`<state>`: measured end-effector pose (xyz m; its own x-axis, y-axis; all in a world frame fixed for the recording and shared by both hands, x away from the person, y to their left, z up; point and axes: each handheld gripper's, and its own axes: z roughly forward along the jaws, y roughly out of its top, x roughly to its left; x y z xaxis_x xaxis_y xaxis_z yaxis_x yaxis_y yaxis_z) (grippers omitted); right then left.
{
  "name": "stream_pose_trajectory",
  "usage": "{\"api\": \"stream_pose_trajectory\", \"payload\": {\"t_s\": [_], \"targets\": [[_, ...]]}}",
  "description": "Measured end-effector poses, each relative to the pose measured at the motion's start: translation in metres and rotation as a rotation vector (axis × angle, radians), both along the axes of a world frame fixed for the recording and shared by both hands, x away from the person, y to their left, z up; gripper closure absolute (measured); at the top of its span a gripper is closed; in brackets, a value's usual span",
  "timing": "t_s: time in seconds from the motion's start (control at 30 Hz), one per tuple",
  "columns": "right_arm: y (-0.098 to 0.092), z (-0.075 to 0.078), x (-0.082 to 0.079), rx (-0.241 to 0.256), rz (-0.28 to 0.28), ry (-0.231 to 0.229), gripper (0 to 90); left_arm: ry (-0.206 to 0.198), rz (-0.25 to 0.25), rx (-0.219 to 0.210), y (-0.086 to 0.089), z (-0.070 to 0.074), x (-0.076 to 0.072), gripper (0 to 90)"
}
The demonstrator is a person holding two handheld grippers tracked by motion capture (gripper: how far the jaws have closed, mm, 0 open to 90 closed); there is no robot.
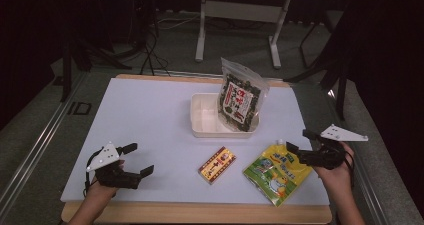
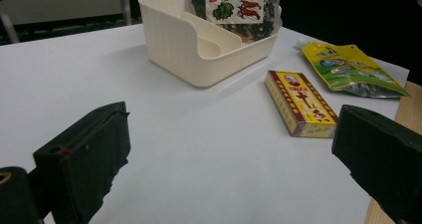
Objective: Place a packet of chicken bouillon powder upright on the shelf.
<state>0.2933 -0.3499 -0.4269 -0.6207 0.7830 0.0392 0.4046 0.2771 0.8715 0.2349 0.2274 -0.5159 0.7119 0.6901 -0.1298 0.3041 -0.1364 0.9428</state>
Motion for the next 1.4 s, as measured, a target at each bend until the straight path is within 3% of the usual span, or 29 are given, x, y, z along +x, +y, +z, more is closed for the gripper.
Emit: {"api": "stream_pose_trajectory", "payload": {"t_s": [0.2, 0.43, 0.97, 1.3, 1.4], "targets": [[-0.008, -0.008, -0.008, -0.022, -0.032, 0.014, 16.6, -0.001, -0.004, 0.002, 0.0, -0.001, 0.0, 2.1], [-0.02, -0.019, -0.015, -0.012, -0.045, 0.055, 19.6, -0.004, -0.01, 0.004, -0.001, -0.001, 0.0, 2.0], [-0.046, -0.048, -0.026, -0.073, -0.136, 0.132, 24.0, -0.002, -0.014, 0.006, -0.001, -0.001, 0.0, 2.0], [-0.065, -0.061, -0.031, -0.061, -0.2, 0.174, 25.8, -0.001, -0.015, 0.006, -0.002, -0.001, 0.0, 2.0], [-0.071, -0.07, -0.03, -0.065, -0.219, 0.206, 26.9, 0.003, -0.016, 0.006, -0.002, -0.002, 0.001, 2.0]]}}
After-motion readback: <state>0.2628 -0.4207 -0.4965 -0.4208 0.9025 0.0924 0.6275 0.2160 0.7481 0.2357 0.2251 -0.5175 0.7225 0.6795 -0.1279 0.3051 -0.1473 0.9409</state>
